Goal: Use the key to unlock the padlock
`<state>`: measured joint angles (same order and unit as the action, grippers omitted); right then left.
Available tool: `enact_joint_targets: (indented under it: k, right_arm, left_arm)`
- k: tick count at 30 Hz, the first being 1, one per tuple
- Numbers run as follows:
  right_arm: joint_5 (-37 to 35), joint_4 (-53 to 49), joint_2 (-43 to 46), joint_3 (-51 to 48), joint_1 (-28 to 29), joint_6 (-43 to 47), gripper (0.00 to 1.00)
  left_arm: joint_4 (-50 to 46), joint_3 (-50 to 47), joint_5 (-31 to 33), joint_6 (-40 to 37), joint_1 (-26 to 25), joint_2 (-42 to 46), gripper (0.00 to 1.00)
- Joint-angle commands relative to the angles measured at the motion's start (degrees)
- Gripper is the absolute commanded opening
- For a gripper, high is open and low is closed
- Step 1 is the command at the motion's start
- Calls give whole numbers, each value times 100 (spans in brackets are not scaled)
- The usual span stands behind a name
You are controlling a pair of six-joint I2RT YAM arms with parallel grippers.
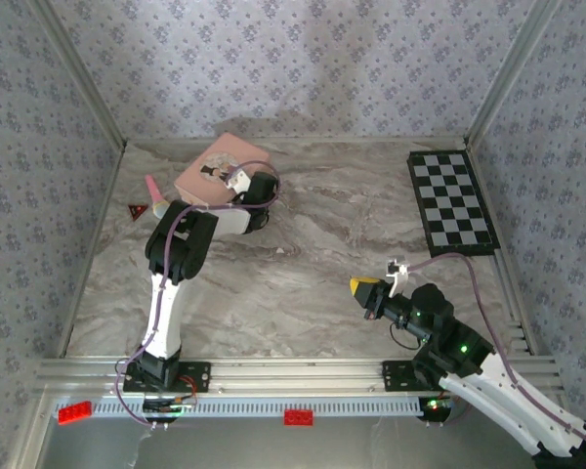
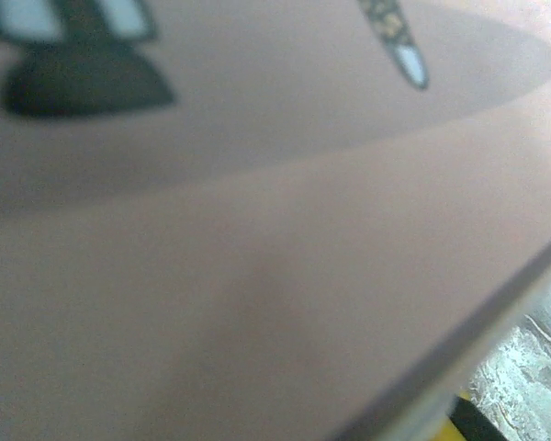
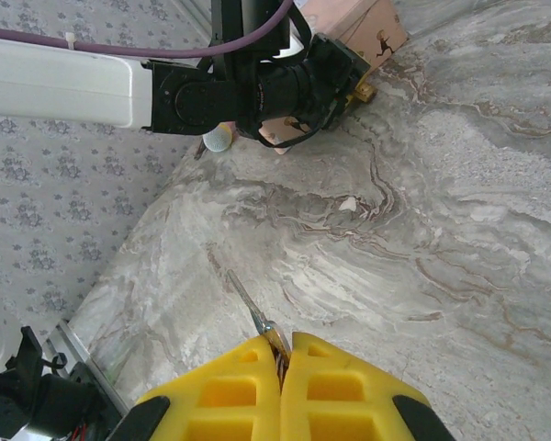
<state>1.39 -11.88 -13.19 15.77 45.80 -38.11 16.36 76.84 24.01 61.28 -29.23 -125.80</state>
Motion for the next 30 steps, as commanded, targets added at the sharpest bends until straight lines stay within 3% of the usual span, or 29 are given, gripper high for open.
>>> enact_joint_targets:
  k: [1, 5, 13, 19, 24, 30]
  right_arm:
    - [139, 54, -101, -80, -68, -188, 0]
    - [213, 365, -469, -157, -145, -417, 0]
    - [353, 910, -1502, -255, -308, -1325, 0]
    - [505, 1708, -2235, -447, -443, -2137, 0]
    - [710, 2458, -2969, -448, -475, -2487, 0]
    - [976, 3165, -3904, -295, -473, -2861, 0]
  left_arm:
    - [77, -320, -149, -19, -3, 159, 11]
    - [603, -886, -441, 74, 0, 433, 4]
    - [1520, -2126, -1367, 545, 9, 1119, 0]
    - [1684, -2954, -2232, 835, 44, 1749, 0]
    - [2388, -3719, -3114, 1328, 19, 2094, 0]
    - [2884, -4363, -3547, 1844, -310, 2531, 0]
